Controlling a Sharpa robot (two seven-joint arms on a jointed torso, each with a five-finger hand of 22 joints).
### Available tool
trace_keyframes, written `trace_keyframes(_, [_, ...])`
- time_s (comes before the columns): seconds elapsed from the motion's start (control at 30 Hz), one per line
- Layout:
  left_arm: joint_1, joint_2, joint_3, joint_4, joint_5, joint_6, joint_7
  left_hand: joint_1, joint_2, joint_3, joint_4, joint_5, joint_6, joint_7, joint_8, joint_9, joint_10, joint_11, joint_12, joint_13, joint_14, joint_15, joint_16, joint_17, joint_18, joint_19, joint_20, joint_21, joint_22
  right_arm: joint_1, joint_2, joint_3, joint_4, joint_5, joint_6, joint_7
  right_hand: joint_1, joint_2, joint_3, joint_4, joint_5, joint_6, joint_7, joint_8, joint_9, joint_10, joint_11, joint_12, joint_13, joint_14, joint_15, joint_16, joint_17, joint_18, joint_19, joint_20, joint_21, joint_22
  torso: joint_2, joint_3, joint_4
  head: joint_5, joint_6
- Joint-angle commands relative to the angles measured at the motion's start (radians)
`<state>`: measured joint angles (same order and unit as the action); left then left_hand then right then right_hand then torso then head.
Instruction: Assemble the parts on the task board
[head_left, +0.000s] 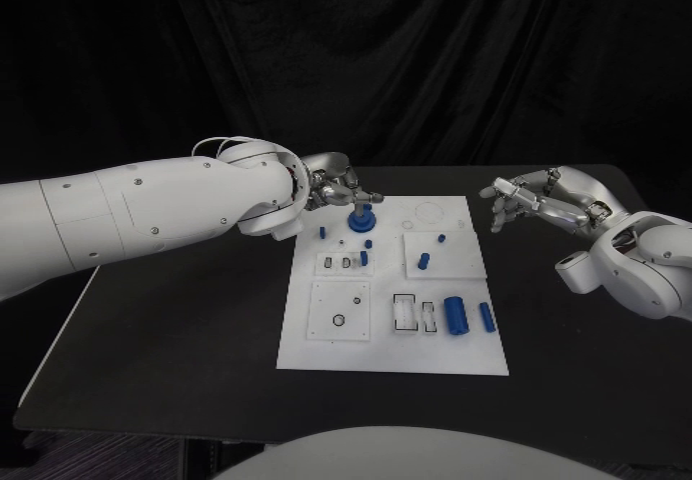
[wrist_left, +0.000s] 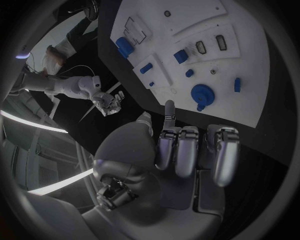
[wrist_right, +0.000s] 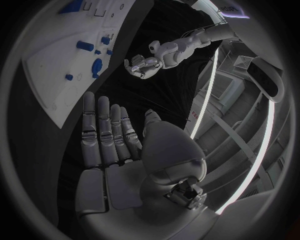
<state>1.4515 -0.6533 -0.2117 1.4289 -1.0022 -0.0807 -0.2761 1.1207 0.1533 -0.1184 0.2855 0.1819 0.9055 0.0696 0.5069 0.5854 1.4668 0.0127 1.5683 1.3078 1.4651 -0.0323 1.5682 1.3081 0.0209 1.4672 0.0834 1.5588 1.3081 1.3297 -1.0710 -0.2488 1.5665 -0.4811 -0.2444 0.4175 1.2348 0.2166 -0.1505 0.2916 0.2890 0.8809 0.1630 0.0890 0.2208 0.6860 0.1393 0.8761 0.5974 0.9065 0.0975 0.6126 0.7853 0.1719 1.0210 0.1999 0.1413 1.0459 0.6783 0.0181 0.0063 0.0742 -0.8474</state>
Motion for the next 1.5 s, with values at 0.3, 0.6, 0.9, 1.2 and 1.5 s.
trace_keyframes(0.3, [-0.025,0.041,0.001,-0.029,-0.076,0.112,-0.168,0.008,0.004,-0.012,-0.004,0.019,0.028,-0.018,0.020,0.083,0.104,-0.024,0.002,0.263,0.106,-0.023,0.003,0.263,-0.013,0.077,-0.022,0.004,0.231,-0.004,0.009,0.001,-0.006,0.016,0.023,-0.002,0.021,0.009,-0.017,0.000,0.020,0.002,0.008,0.007,-0.001,0.007,-0.008,0.011,-0.011,0.003,-0.010,0.012,-0.007,0.010,0.015,-0.004,-0.008,-0.004,-0.001,-0.0036,-0.0037,-0.003,-0.019])
trace_keyframes(0.6, [-0.049,0.042,0.001,-0.008,-0.077,0.127,-0.207,0.002,0.007,-0.018,-0.001,0.013,0.054,-0.024,-0.007,0.088,0.104,-0.030,0.002,0.263,0.106,-0.030,0.003,0.263,-0.012,0.073,-0.030,0.002,0.226,-0.005,0.015,0.001,-0.012,0.016,0.020,-0.020,0.035,0.010,-0.024,0.000,0.033,0.003,0.011,0.010,-0.001,0.005,-0.009,0.013,-0.019,0.003,-0.011,0.017,-0.012,0.010,0.019,-0.006,-0.011,-0.007,0.000,-0.0027,-0.0069,0.000,-0.025])
trace_keyframes(0.9, [-0.055,0.030,0.001,0.010,-0.077,0.115,-0.210,0.003,0.006,-0.024,-0.004,0.018,0.088,-0.034,-0.015,0.106,0.104,-0.040,0.002,0.263,0.106,-0.039,0.003,0.263,-0.013,0.080,-0.038,0.004,0.234,-0.012,0.020,0.001,-0.015,0.016,0.019,-0.028,0.040,0.011,-0.026,0.000,0.038,0.003,0.012,0.010,-0.001,0.005,-0.009,0.014,-0.023,0.003,-0.011,0.018,-0.014,0.009,0.021,-0.006,-0.012,-0.008,-0.001,-0.0021,-0.0063,0.006,-0.025])
trace_keyframes(1.2, [-0.075,0.030,0.001,0.020,-0.077,0.101,-0.199,0.014,0.008,-0.021,-0.009,0.035,0.084,-0.034,-0.041,0.110,0.104,-0.041,0.002,0.263,0.106,-0.042,0.003,0.263,-0.011,0.073,-0.043,0.001,0.225,-0.018,0.025,0.001,-0.016,0.016,0.029,-0.036,0.046,0.013,-0.029,0.001,0.043,0.005,0.013,0.013,0.000,0.004,-0.009,0.014,-0.027,0.002,-0.011,0.020,-0.017,0.009,0.023,-0.006,-0.014,-0.009,-0.003,0.0009,-0.0085,0.005,-0.025])
trace_keyframes(1.5, [-0.091,0.038,0.001,0.022,-0.077,0.079,-0.191,0.031,0.008,-0.014,-0.018,0.065,0.086,-0.032,-0.071,0.114,0.104,-0.040,0.002,0.263,0.106,-0.042,0.003,0.263,-0.010,0.069,-0.043,-0.001,0.220,-0.020,0.025,0.001,-0.016,0.016,0.033,-0.045,0.048,0.013,-0.030,0.001,0.045,0.006,0.013,0.014,0.000,0.004,-0.009,0.015,-0.028,0.002,-0.011,0.021,-0.017,0.009,0.023,-0.006,-0.014,-0.009,-0.002,-0.0030,-0.0049,0.002,-0.025])
